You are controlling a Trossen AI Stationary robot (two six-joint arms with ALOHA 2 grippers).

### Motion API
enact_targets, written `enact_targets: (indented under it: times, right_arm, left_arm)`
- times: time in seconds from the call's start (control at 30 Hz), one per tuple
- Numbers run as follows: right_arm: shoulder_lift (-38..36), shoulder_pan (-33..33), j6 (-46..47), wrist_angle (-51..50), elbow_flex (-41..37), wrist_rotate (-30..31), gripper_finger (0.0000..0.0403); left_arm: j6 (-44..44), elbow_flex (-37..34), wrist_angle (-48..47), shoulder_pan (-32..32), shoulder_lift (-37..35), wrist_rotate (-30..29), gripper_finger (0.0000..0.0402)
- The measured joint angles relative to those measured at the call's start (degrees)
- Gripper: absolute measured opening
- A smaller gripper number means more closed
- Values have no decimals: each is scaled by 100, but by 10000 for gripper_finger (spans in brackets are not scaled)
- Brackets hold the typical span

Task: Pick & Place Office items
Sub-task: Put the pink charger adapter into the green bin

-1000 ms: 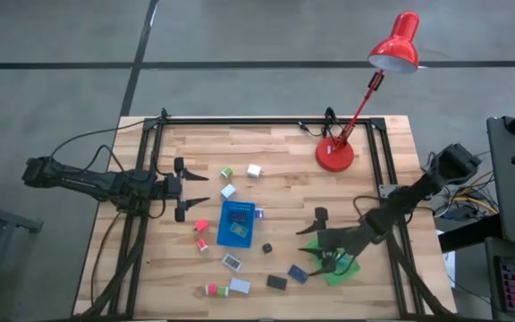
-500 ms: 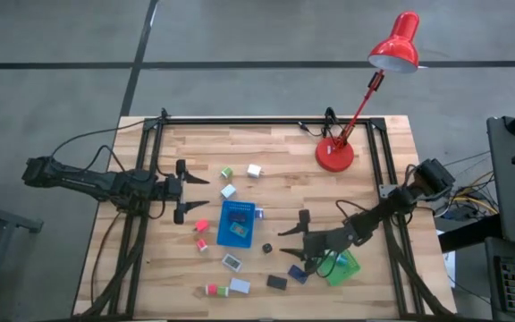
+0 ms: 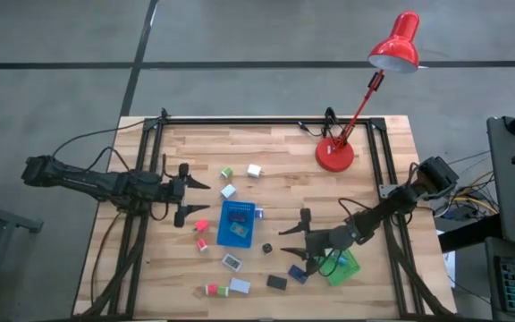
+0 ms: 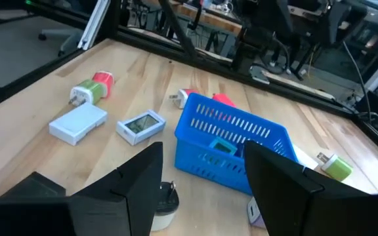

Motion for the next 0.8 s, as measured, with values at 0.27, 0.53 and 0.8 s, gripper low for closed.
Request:
enact_targets:
  times: [0.27, 0.53, 0.8]
  right_arm:
    - [-2, 0, 24, -28, -5, 0, 210]
    - [-37, 0, 65, -93, -5, 2, 210]
    - [-37, 0, 85, -109, -5, 2, 210]
  left_arm:
    - [-1220, 471, -1626, -17, 391, 229, 280]
    - [-1595, 507, -1731, -48, 1133, 553, 280]
    - [-2267, 1026, -2610, -124, 1992, 566, 280]
